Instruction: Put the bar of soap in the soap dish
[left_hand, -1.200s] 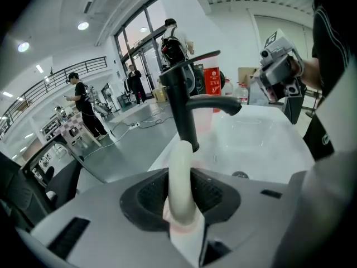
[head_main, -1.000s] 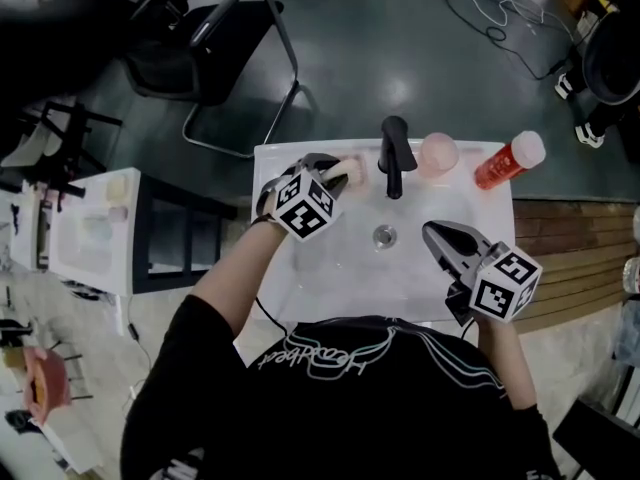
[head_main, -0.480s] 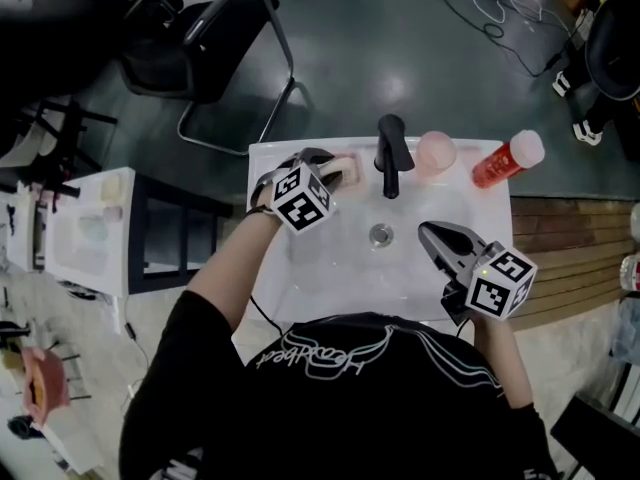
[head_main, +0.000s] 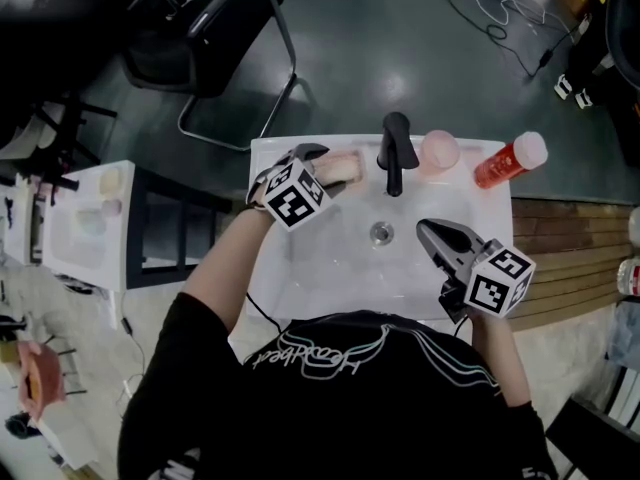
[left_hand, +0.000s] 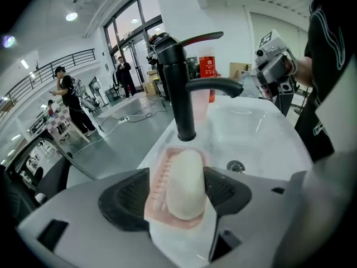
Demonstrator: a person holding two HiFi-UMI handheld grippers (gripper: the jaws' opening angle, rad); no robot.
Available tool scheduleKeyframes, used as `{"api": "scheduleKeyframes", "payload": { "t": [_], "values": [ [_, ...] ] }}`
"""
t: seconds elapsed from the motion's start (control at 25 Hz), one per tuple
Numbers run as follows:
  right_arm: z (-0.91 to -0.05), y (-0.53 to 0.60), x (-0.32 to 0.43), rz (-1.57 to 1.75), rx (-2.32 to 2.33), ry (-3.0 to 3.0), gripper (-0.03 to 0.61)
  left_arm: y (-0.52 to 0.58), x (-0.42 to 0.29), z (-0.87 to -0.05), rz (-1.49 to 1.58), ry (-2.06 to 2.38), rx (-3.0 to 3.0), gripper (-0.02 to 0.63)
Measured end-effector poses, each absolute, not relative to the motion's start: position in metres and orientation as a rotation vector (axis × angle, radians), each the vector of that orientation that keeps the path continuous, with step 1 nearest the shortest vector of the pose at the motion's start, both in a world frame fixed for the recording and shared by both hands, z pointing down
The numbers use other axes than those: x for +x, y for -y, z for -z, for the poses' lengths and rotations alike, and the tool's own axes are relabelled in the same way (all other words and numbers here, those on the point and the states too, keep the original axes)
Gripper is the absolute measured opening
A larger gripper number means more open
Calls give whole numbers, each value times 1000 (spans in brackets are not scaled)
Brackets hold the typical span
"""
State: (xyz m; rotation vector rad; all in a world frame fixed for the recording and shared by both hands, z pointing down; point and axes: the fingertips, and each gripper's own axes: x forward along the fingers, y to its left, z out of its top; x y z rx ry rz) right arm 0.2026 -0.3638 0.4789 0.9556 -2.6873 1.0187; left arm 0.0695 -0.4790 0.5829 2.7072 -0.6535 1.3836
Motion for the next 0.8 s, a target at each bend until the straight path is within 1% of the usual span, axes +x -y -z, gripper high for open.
{"api": "scheduleKeyframes", "payload": {
  "t": [0.12,0.2,0.36,0.72,0.8],
  "values": [
    [-480,363,201,-1023,952,2687,26,478,66,-580,-1305,667,2696,319],
    [-480,363,200,-1025,951,2686,26,481,61,-576,-1252,703,2678,325],
    [-480,362,199,-1023,947,2686,26,481,57,-565,-1154,757,2676,325],
    [-458,359,189,-922,910,2780,26,442,71,-509,-693,752,2676,324],
    [-451,358,186,-889,910,2798,26,427,75,-494,-597,735,2660,315]
  ]
}}
